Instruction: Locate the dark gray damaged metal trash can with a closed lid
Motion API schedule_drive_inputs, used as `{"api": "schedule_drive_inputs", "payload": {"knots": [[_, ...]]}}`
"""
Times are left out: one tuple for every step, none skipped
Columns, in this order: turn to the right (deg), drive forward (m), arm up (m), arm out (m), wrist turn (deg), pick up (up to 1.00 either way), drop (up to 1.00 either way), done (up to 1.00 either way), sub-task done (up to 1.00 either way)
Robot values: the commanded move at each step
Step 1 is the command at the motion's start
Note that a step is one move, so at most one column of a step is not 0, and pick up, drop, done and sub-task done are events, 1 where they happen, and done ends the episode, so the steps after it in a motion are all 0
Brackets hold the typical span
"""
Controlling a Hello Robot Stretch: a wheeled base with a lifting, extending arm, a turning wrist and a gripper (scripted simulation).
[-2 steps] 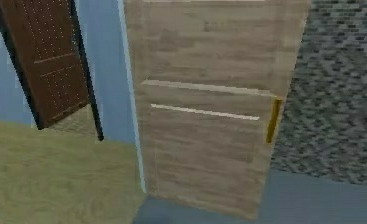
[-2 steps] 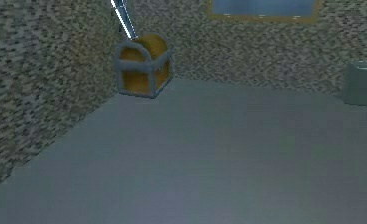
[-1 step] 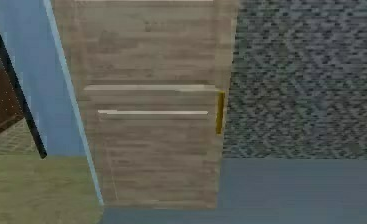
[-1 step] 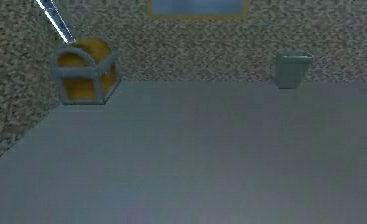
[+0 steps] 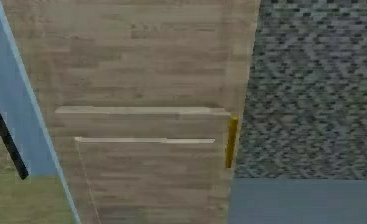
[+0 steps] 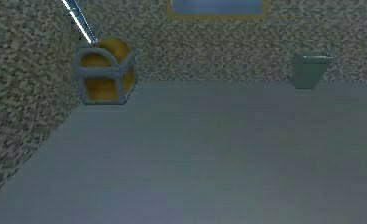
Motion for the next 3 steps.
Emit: {"api": "schedule_drive_inputs", "payload": {"knots": [[-45.0,0.00,0.00,0.00,0.0,0.00,0.00,0.00,0.00],[-12.0,0.00,0.00,0.00,0.0,0.00,0.00,0.00,0.00],[0.0,0.55,0.00,0.00,0.0,0.00,0.00,0.00,0.00]]}}
